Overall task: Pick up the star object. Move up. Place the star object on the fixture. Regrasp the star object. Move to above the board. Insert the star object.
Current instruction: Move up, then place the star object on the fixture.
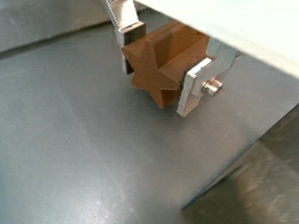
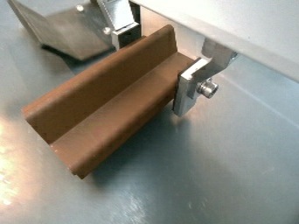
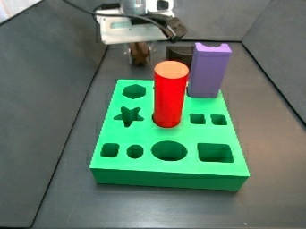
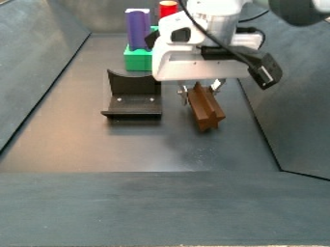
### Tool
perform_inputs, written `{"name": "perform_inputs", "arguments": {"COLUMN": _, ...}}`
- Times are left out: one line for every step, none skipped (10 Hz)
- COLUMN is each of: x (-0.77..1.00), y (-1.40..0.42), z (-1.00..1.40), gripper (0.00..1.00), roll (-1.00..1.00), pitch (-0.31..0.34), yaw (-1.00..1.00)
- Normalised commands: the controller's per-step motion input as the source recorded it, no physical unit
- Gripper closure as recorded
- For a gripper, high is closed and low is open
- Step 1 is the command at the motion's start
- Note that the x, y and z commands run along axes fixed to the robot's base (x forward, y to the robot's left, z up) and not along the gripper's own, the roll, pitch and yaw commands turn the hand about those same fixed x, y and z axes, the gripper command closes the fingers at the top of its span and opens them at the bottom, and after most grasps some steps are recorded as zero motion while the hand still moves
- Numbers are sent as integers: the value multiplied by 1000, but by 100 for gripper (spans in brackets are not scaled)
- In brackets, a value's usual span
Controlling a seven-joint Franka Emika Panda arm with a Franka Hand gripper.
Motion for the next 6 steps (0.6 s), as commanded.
{"name": "perform_inputs", "arguments": {"x": -57, "y": 59, "z": 778, "gripper": 100, "roll": 11, "pitch": 26, "yaw": -45}}
{"name": "perform_inputs", "arguments": {"x": -39, "y": 34, "z": 623, "gripper": 100, "roll": 15, "pitch": 55, "yaw": -45}}
{"name": "perform_inputs", "arguments": {"x": -24, "y": 26, "z": 489, "gripper": 100, "roll": 24, "pitch": 68, "yaw": -43}}
{"name": "perform_inputs", "arguments": {"x": -19, "y": 19, "z": 345, "gripper": 100, "roll": 38, "pitch": 70, "yaw": -38}}
{"name": "perform_inputs", "arguments": {"x": 0, "y": 0, "z": 1000, "gripper": 100, "roll": 0, "pitch": 0, "yaw": 0}}
{"name": "perform_inputs", "arguments": {"x": 7, "y": -2, "z": 1000, "gripper": 100, "roll": 15, "pitch": -11, "yaw": 6}}
